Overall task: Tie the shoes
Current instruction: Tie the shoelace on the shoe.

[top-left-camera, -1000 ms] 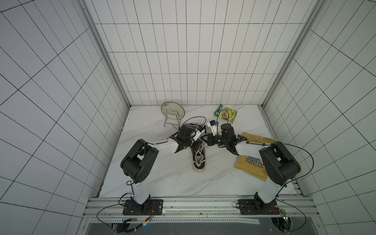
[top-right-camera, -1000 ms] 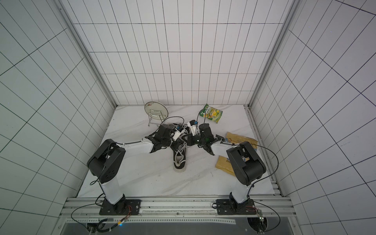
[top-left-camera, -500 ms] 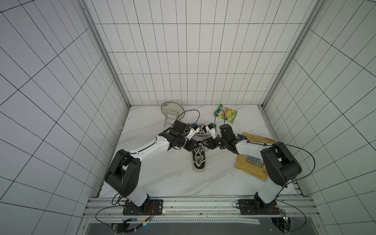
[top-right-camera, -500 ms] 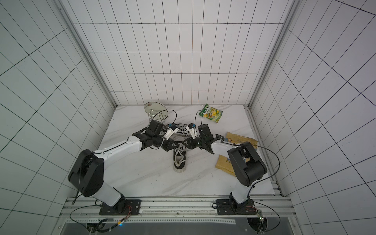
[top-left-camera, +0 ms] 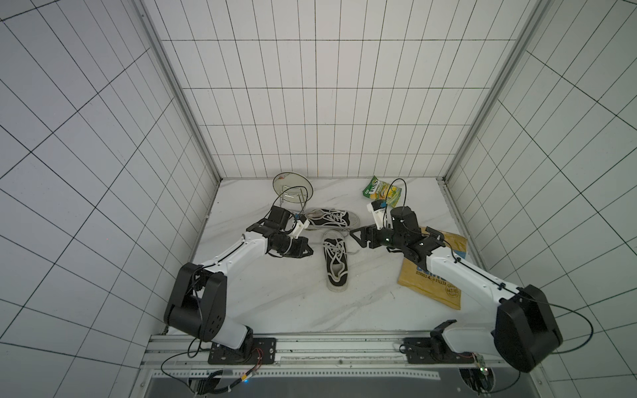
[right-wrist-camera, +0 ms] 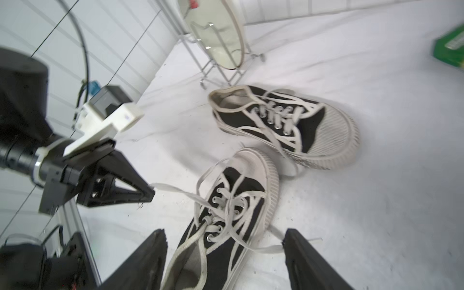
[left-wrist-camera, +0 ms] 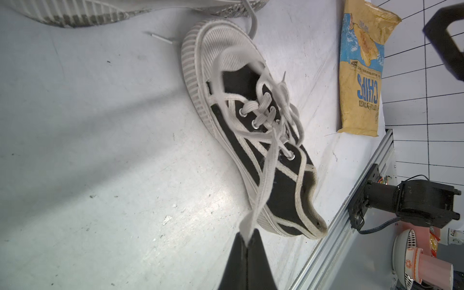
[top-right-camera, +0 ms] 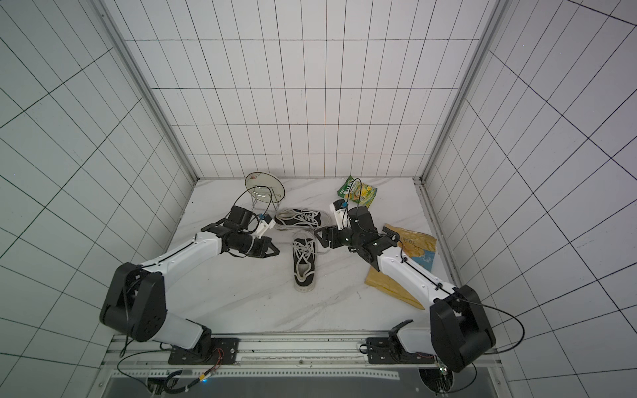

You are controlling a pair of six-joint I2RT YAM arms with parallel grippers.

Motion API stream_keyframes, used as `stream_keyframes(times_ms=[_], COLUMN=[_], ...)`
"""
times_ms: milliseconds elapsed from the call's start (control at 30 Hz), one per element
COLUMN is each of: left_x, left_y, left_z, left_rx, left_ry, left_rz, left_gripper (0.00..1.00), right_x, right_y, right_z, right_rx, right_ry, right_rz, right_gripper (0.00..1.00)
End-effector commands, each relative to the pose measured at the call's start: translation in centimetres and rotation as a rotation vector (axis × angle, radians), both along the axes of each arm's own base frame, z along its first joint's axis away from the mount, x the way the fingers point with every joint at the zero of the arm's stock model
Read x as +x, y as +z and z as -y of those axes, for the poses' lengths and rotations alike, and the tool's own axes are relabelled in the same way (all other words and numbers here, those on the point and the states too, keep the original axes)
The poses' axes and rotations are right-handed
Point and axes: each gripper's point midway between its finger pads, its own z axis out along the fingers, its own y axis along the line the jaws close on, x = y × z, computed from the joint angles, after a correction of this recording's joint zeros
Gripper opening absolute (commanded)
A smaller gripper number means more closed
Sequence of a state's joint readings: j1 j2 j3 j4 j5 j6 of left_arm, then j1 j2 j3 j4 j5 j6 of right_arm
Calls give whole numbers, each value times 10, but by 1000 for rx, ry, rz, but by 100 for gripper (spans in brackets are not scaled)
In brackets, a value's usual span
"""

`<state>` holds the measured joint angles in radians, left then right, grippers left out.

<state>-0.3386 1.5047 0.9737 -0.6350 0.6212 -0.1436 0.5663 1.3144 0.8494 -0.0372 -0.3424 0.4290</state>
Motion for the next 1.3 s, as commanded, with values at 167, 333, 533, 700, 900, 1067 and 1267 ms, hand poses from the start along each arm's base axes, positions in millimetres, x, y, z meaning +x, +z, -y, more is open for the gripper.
stream_keyframes(times_ms=[167, 333, 533, 700, 900, 1067, 1267], left_x=[8, 8, 6, 5, 5, 4, 5], left_y=[2, 4, 5, 6, 7, 7, -2], left_z=[-1, -3, 0, 0, 0, -3, -25], left_rx=[-1, 3, -19, -19, -22, -22, -6], left_ry=[24, 16, 7, 4, 8, 39, 165], left_rz=[59, 83, 86, 92, 92, 71, -13], left_gripper=[0, 0, 0, 0, 0, 0, 0], right_x=[4, -2, 3, 5, 4, 14, 19], right_y=[-70, -108, -128, -140, -138, -119, -89], right_z=[26, 13, -21, -33, -34, -15, 51], right_rx=[188, 348, 411, 431, 443, 438, 269], right_ry=[-550, -711, -689, -693, -692, -690, -735], right_rz=[-579, -753, -830, -869, -865, -769, -576], right_gripper=[73, 71, 70, 65, 22, 0, 0])
